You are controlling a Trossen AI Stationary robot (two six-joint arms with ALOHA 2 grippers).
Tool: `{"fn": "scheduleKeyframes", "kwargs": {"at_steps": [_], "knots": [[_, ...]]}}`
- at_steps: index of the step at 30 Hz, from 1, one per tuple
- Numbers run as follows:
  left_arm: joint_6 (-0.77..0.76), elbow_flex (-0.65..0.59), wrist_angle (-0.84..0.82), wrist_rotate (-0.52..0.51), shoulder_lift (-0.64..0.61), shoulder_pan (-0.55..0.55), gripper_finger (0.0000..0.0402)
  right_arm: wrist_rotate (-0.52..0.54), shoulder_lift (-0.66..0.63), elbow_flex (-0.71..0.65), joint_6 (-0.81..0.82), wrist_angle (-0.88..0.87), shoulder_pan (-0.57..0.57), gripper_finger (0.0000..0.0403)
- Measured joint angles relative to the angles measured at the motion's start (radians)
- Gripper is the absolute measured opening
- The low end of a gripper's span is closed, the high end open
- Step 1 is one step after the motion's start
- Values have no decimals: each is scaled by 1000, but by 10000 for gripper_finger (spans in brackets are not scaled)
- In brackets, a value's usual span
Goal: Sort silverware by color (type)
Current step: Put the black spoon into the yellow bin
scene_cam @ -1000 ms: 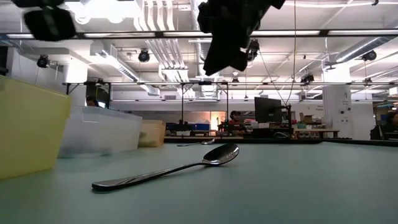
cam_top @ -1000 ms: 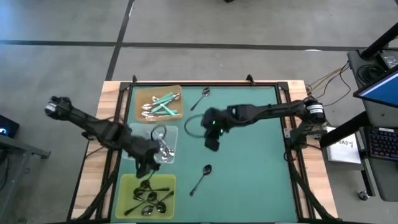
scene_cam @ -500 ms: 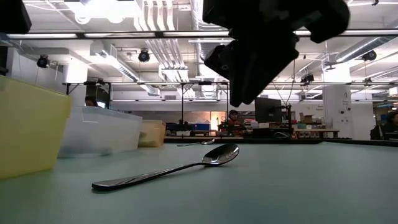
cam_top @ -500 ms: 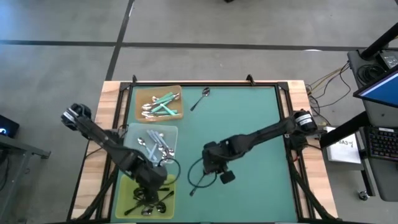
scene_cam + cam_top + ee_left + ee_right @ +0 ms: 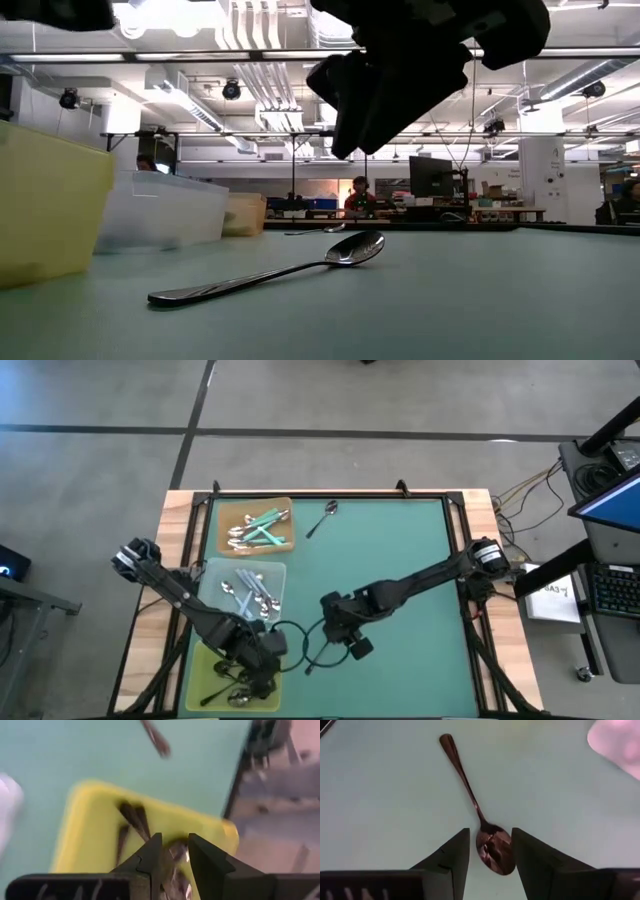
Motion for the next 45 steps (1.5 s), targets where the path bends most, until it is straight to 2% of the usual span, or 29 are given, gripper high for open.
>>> {"fn": "scheduleKeyframes", "kwargs": {"at_steps": [6, 11, 18, 24, 31, 40, 45], "knots": [[11, 34, -3, -260, -7, -2, 77, 0, 7, -26, -25, 76, 0, 123], [13, 43, -12, -373, -23, -27, 77, -1, 60, -26, 21, 161, 0, 124], [11, 36, -21, -455, -42, -81, 77, -9, 141, -19, 70, 194, 0, 134], [17, 37, -52, -513, -46, -112, 77, -35, 199, -14, 72, 226, 0, 121], [-2, 24, -115, -519, -76, -142, 78, -55, 224, -11, 70, 232, 1, 96], [-43, 23, -173, -635, -88, -159, 78, -50, 227, -14, -28, 213, 5, 36], [-80, 23, -234, -697, -101, -180, 78, -46, 226, -20, -78, 134, 7, 12]]}}
